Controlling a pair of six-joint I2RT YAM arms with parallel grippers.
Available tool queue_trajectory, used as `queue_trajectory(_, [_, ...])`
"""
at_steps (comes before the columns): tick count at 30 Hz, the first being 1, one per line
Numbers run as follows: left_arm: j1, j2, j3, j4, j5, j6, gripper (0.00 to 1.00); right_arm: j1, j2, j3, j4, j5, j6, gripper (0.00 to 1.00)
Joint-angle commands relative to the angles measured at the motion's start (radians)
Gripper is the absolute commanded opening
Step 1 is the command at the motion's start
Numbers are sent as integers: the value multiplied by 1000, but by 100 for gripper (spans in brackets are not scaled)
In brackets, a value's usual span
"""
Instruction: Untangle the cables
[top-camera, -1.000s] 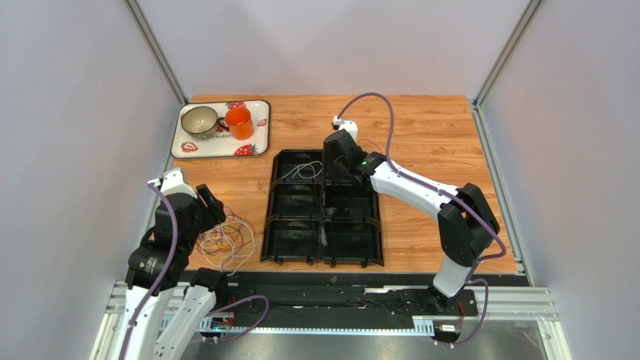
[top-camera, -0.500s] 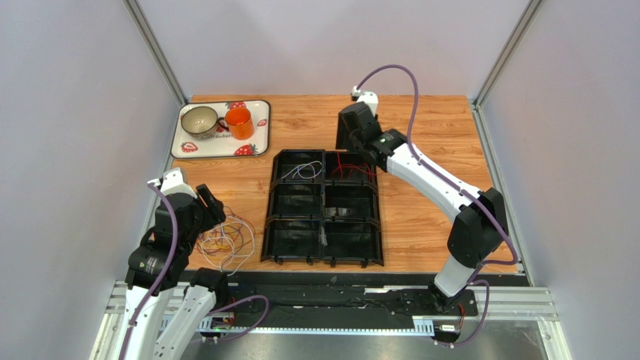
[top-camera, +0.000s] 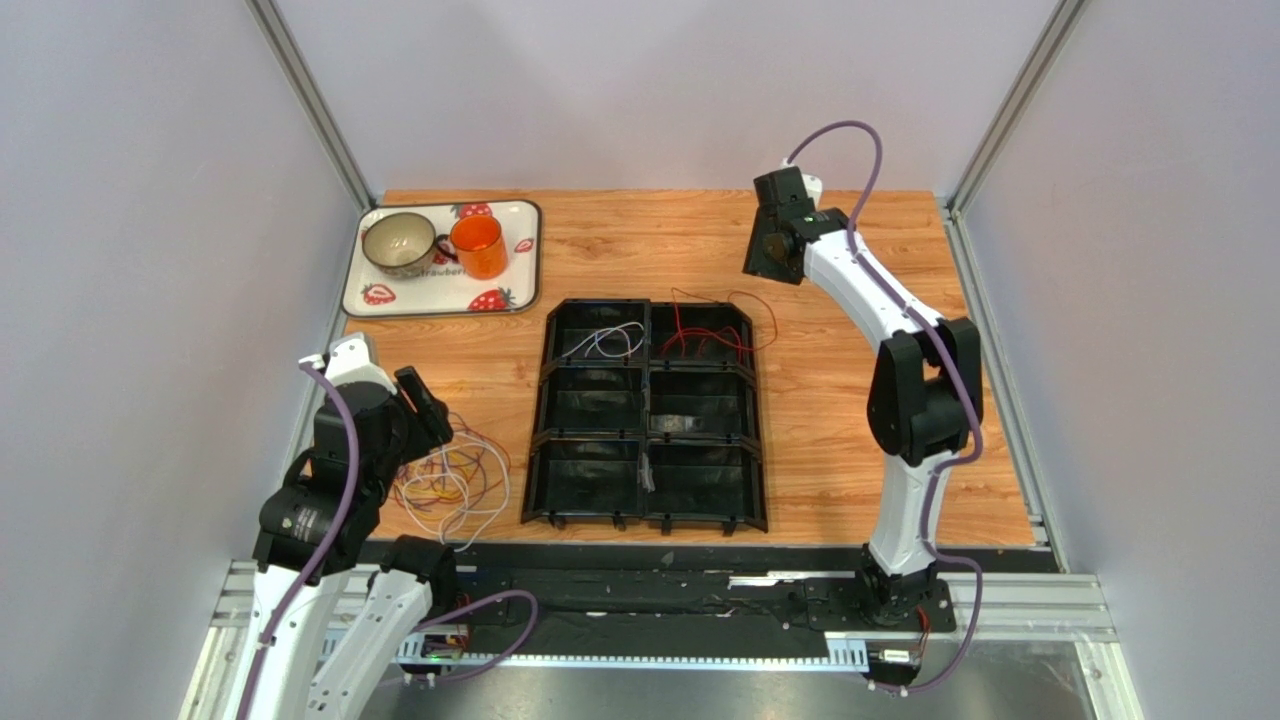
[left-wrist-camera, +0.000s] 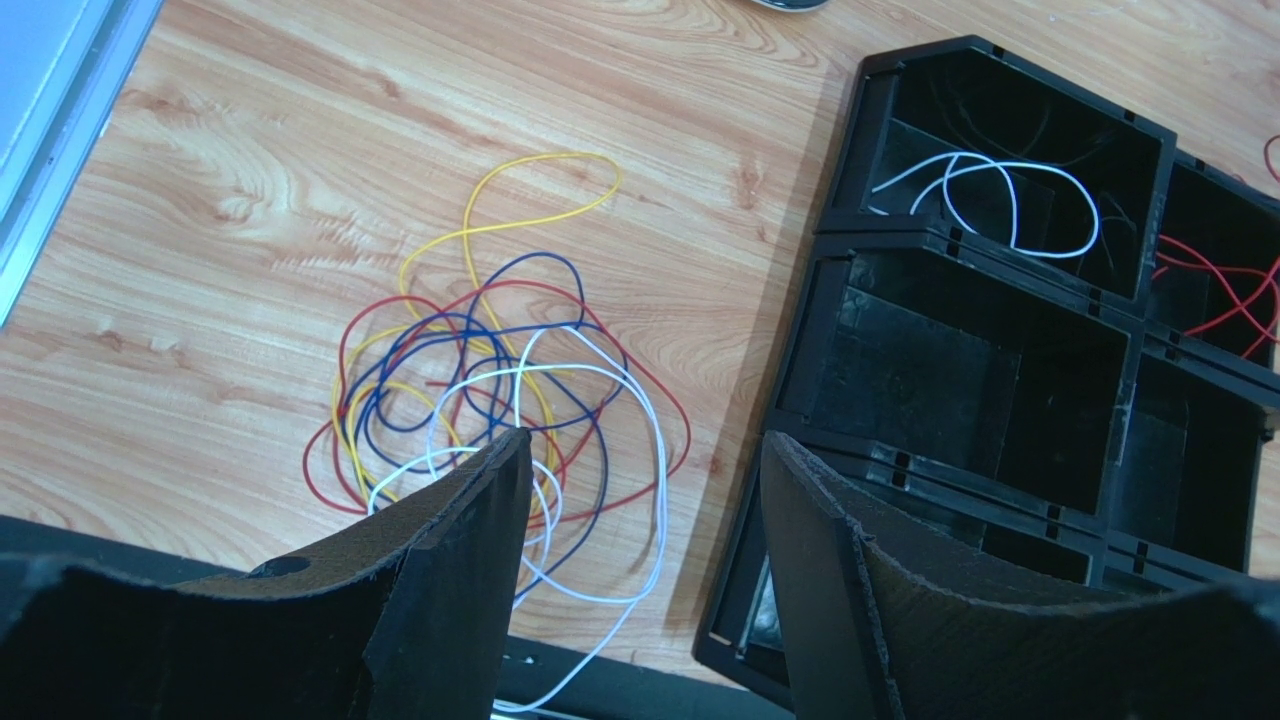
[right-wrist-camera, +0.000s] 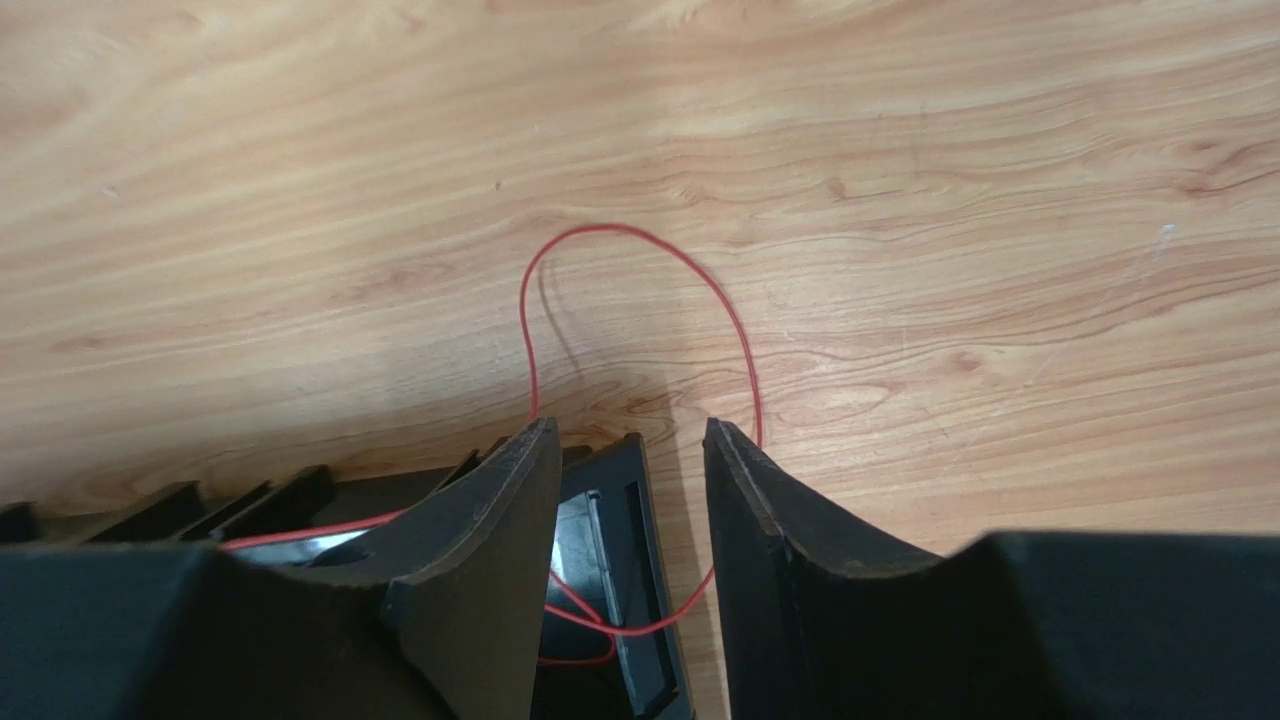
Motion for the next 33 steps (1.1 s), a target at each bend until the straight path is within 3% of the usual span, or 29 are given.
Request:
queue_trajectory(1, [4,12,3,28,-10,16,66,14,75,79,-75,15,-63,43])
queue_trajectory(19, [7,33,6,24,-15,16,65,-41,272,170,-63,-23,-109,42])
queue_trajectory(33, [7,39,8,18,-29,8,65,-66,332,168,-61,-69,-112,39])
